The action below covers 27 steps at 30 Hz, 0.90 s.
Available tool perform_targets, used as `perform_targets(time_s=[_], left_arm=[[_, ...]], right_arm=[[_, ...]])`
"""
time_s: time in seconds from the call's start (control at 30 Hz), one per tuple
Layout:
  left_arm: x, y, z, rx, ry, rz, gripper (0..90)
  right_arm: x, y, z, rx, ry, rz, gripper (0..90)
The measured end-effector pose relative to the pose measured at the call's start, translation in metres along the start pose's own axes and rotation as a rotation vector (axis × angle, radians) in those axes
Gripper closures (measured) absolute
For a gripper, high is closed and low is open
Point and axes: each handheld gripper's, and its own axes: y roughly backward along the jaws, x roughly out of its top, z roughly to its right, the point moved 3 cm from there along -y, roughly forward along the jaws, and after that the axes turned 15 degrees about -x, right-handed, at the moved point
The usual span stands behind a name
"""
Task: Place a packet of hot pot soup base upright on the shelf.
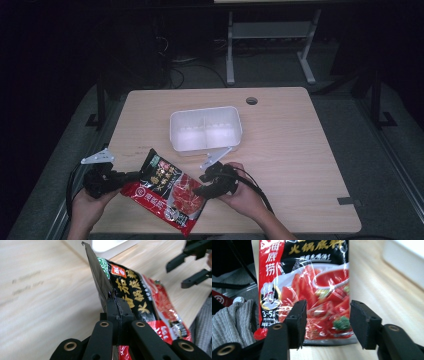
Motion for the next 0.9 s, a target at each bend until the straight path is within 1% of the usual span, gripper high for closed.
perform_targets(time_s=[0.03, 0.07, 0.1, 0.2, 0.23, 0.27, 0.3, 0.37, 0.4, 0.43, 0.47, 0.5, 0.53, 0.57, 0.6, 0.67, 0.7, 0.73, 0.77, 0.8, 0.83, 0.9], left_arm=[[0.007, 0.0, 0.005, -0.005, -0.02, -0.003, 90.0], [0.012, -0.001, 0.008, -0.008, -0.031, -0.007, 90.0], [0.025, -0.003, 0.016, -0.016, -0.066, -0.013, 90.0], [0.046, -0.008, 0.029, -0.03, -0.119, -0.03, 90.0], [0.052, -0.011, 0.034, -0.032, -0.135, -0.036, 90.0], [0.052, -0.011, 0.034, -0.032, -0.135, -0.036, 90.0], [0.065, -0.016, 0.043, -0.043, -0.168, -0.049, 90.0], [0.076, -0.021, 0.052, -0.056, -0.2, -0.061, 90.0], [0.076, -0.021, 0.052, -0.056, -0.2, -0.061, 90.0], [0.087, -0.025, 0.06, -0.073, -0.225, -0.062, 90.0], [0.092, -0.027, 0.064, -0.087, -0.236, -0.063, 90.0], [0.096, -0.029, 0.068, -0.091, -0.25, -0.077, 90.0], [0.099, -0.033, 0.071, -0.085, -0.265, -0.097, 90.0], [0.101, -0.037, 0.073, -0.08, -0.275, -0.117, 90.0], [0.103, -0.041, 0.075, -0.087, -0.284, -0.133, 90.0], [0.105, -0.043, 0.077, -0.094, -0.29, -0.135, 90.0], [0.11, -0.043, 0.082, -0.114, -0.3, -0.124, 90.0], [0.11, -0.043, 0.082, -0.114, -0.3, -0.124, 90.0], [0.113, -0.045, 0.086, -0.121, -0.313, -0.13, 90.0], [0.113, -0.045, 0.086, -0.121, -0.313, -0.13, 90.0], [0.116, -0.048, 0.091, -0.116, -0.33, -0.145, 90.0], [0.118, -0.05, 0.095, -0.132, -0.341, -0.144, 90.0]], right_arm=[[0.001, 0.003, 0.003, 0.0, -0.004, 0.006, 45.3], [0.004, 0.009, 0.008, 0.003, -0.014, 0.026, 43.2], [0.006, 0.012, 0.011, 0.002, -0.016, 0.033, 41.8], [0.01, 0.021, 0.02, 0.017, -0.026, 0.054, 38.0], [0.011, 0.024, 0.023, 0.018, -0.029, 0.06, 36.6], [0.011, 0.026, 0.027, 0.019, -0.033, 0.068, 35.2], [0.012, 0.029, 0.031, 0.019, -0.039, 0.073, 34.2], [0.012, 0.035, 0.039, 0.021, -0.053, 0.088, 32.7], [0.012, 0.037, 0.043, 0.027, -0.059, 0.096, 31.3], [0.012, 0.039, 0.046, 0.033, -0.064, 0.096, 29.2], [0.012, 0.04, 0.049, 0.034, -0.065, 0.097, 27.1], [0.012, 0.041, 0.052, 0.033, -0.063, 0.095, 26.6], [0.011, 0.042, 0.055, 0.034, -0.065, 0.091, 26.6], [0.011, 0.043, 0.058, 0.042, -0.072, 0.091, 26.6], [0.011, 0.042, 0.06, 0.051, -0.081, 0.091, 26.4], [0.011, 0.038, 0.064, 0.081, -0.085, 0.086, 24.4], [0.011, 0.037, 0.066, 0.087, -0.083, 0.088, 24.2], [0.011, 0.036, 0.067, 0.091, -0.082, 0.094, 23.3], [0.011, 0.036, 0.068, 0.105, -0.083, 0.098, 22.9], [0.012, 0.036, 0.068, 0.117, -0.083, 0.105, 22.8], [0.012, 0.035, 0.068, 0.123, -0.08, 0.109, 22.2], [0.013, 0.034, 0.066, 0.143, -0.073, 0.112, 21.2]])
